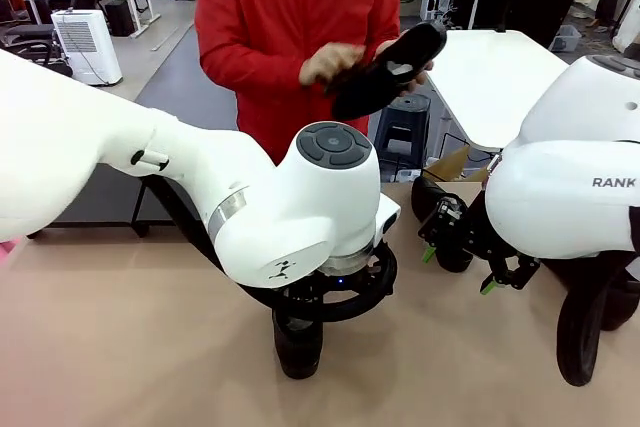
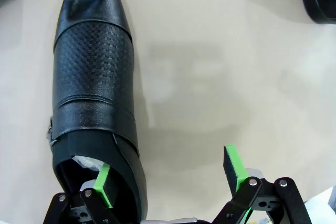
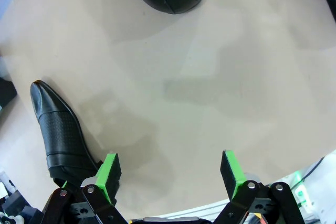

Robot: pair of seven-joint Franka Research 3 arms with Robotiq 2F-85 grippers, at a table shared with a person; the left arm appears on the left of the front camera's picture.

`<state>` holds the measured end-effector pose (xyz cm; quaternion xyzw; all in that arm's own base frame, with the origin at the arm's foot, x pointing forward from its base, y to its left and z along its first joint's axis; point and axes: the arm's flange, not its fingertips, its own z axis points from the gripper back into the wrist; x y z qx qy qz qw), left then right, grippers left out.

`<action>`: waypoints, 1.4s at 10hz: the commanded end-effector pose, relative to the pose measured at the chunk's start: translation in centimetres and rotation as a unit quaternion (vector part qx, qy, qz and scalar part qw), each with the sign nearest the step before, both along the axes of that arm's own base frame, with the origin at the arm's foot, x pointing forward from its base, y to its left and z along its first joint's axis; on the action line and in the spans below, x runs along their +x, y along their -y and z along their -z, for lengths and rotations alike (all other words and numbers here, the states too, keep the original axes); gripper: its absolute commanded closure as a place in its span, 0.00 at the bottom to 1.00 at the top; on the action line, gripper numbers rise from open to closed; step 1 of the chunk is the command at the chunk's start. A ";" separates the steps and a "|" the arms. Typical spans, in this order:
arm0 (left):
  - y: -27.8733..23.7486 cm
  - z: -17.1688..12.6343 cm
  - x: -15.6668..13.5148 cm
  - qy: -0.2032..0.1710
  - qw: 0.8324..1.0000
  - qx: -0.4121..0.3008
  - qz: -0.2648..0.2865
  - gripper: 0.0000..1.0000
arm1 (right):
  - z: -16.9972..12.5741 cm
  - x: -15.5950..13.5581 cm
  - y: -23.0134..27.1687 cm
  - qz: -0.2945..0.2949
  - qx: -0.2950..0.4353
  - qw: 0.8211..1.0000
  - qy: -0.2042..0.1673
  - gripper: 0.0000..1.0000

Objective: Organize the shoes by placing them on the stand.
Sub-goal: Place the Shoe from the middle of the table onto the Shoes Stand.

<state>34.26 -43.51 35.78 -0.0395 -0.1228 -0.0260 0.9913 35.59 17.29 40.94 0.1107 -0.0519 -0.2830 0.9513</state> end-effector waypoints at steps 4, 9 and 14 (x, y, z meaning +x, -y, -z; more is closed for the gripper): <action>0.1 1.3 0.6 0.009 1.000 0.021 -0.011 0.46 | -0.1 0.1 0.1 -0.010 0.002 1.000 0.006 0.00; -1.0 2.1 0.5 0.021 0.998 0.055 -0.016 1.00 | -0.1 0.1 0.1 -0.010 0.002 1.000 0.006 0.00; -2.0 0.9 0.7 0.026 0.998 0.050 -0.023 1.00 | -0.1 0.1 0.1 -0.010 0.002 1.000 0.006 0.00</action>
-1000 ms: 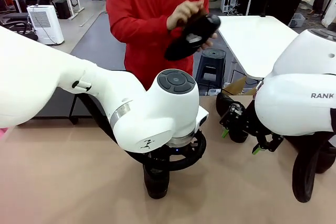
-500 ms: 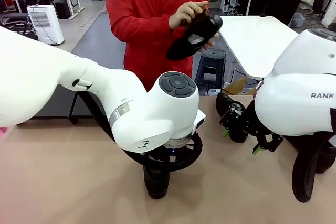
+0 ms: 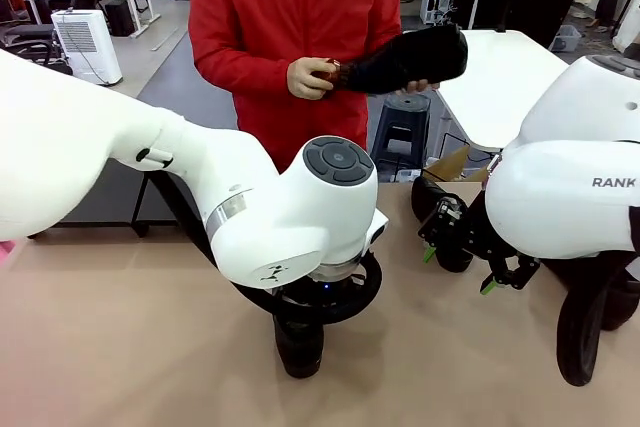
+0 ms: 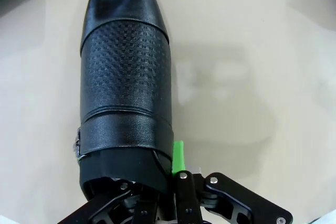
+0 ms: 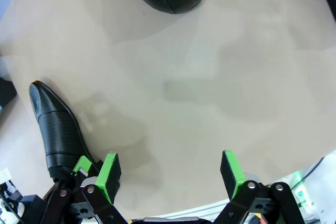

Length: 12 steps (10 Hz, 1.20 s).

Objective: Organize the shoes by placing them on the stand.
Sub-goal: Place the Shoe from the middle of the table onto the Shoes Stand.

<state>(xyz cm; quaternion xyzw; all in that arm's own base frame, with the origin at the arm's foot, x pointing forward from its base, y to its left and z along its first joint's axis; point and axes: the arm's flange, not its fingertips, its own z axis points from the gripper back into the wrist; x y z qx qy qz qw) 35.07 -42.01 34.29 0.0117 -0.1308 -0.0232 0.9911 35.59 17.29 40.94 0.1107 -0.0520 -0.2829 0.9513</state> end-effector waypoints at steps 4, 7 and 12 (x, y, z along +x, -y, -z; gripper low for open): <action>-7.6 -10.9 -2.7 0.013 0.997 -0.078 -0.002 1.00 | -0.1 0.1 0.1 -0.010 0.002 1.000 0.006 0.00; -17.4 -18.7 -0.1 0.118 0.987 -0.106 -0.013 1.00 | -0.1 0.1 0.1 -0.010 0.002 1.000 0.006 0.00; -30.9 -16.6 13.9 0.259 0.965 0.000 -0.049 1.00 | -0.1 0.1 0.1 -0.010 0.002 1.000 0.006 0.00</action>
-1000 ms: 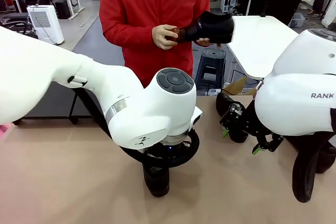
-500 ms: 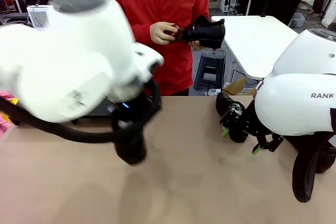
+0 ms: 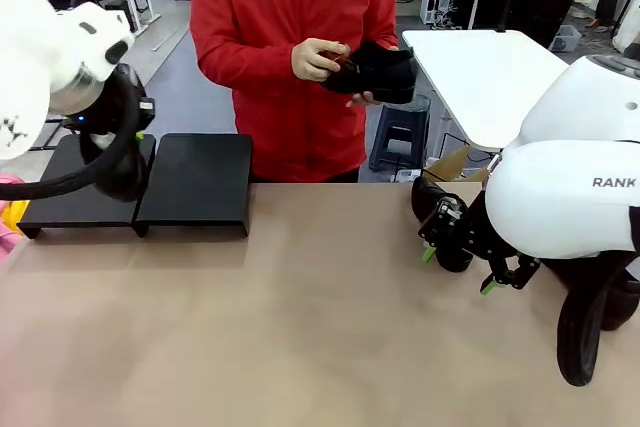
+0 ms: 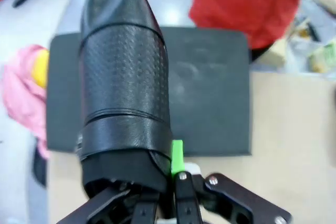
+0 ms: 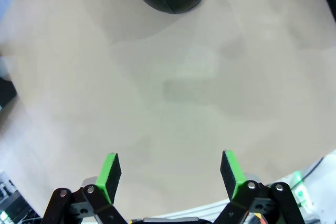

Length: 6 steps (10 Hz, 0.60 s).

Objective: Organize the shoes by placing them on the stand.
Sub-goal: Place the Shoe from the middle of the table onto the Shoes Stand.

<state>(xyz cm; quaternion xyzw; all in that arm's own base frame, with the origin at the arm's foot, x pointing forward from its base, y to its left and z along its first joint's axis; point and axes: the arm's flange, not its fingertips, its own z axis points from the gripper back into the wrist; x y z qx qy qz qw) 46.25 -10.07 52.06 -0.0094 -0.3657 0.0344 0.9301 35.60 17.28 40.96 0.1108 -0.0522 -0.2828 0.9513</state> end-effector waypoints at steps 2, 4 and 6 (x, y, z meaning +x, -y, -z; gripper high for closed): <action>-3.0 3.6 6.2 0.009 0.998 0.058 -0.020 1.00 | 0.0 0.1 0.1 -0.010 0.002 1.000 0.006 0.00; -5.9 3.8 7.2 -0.005 0.997 0.069 -0.026 1.00 | 0.0 0.1 0.1 -0.010 0.002 1.000 0.006 0.00; -6.1 5.0 5.9 -0.007 0.999 0.053 -0.008 1.00 | 0.0 0.1 0.1 -0.010 0.002 1.000 0.006 0.00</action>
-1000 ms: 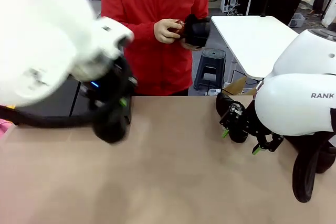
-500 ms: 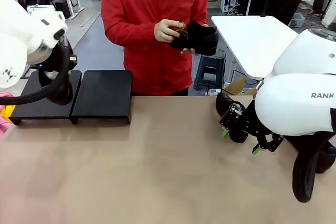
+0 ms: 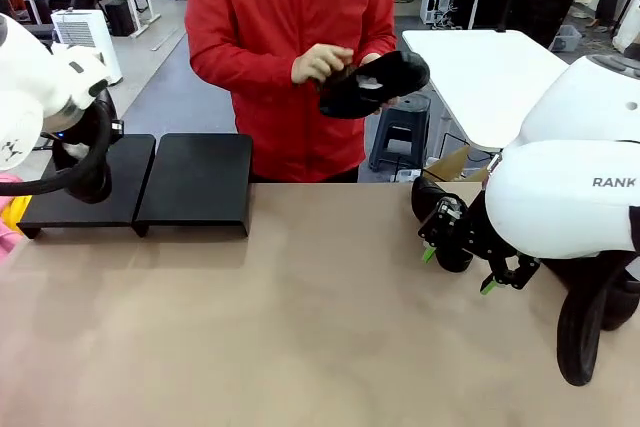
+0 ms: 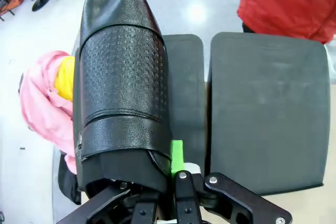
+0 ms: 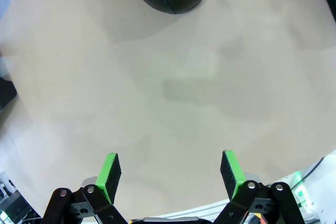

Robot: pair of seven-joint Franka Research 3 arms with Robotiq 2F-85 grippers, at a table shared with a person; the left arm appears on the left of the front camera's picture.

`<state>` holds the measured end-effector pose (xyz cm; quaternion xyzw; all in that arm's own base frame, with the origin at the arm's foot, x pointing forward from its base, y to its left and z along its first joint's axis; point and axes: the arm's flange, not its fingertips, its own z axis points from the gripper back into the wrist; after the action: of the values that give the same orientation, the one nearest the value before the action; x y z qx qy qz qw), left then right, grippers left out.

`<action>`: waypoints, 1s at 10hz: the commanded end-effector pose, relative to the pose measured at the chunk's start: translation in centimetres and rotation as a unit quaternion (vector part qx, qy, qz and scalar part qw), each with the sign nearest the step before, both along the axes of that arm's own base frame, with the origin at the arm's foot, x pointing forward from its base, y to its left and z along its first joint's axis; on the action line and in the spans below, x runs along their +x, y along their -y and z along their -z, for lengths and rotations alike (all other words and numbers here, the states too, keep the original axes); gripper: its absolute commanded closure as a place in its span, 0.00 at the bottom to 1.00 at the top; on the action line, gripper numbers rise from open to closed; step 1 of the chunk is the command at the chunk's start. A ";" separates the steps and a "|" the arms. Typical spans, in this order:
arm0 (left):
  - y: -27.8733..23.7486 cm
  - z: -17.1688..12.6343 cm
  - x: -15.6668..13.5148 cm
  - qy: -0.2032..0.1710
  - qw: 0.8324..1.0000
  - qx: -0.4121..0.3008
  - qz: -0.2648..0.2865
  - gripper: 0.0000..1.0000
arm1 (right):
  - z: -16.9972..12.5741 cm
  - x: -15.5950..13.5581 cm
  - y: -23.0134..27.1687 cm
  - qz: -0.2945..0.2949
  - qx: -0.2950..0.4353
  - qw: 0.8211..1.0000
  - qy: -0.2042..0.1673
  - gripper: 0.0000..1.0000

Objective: Organize the shoes by placing them on the stand.
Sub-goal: Place the Shoe from the middle of the table onto the Shoes Stand.

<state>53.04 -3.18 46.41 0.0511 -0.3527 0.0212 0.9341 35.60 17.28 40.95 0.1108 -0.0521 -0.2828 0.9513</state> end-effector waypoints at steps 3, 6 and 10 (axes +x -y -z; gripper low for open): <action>0.6 0.2 -0.2 -0.002 1.000 -0.001 0.004 1.00 | 0.0 0.1 0.1 -0.010 0.002 1.000 0.006 0.00; -2.2 -1.8 2.1 0.006 0.992 0.109 0.065 1.00 | 0.0 0.1 0.1 -0.010 0.002 1.000 0.006 0.00; -5.6 -0.5 4.0 -0.055 0.988 0.105 0.103 1.00 | 0.0 0.1 0.1 -0.010 0.002 1.000 0.006 0.00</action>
<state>56.76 1.51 45.38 0.1158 -0.3128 -0.1201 0.9350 35.60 17.28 40.95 0.1108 -0.0521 -0.2827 0.9514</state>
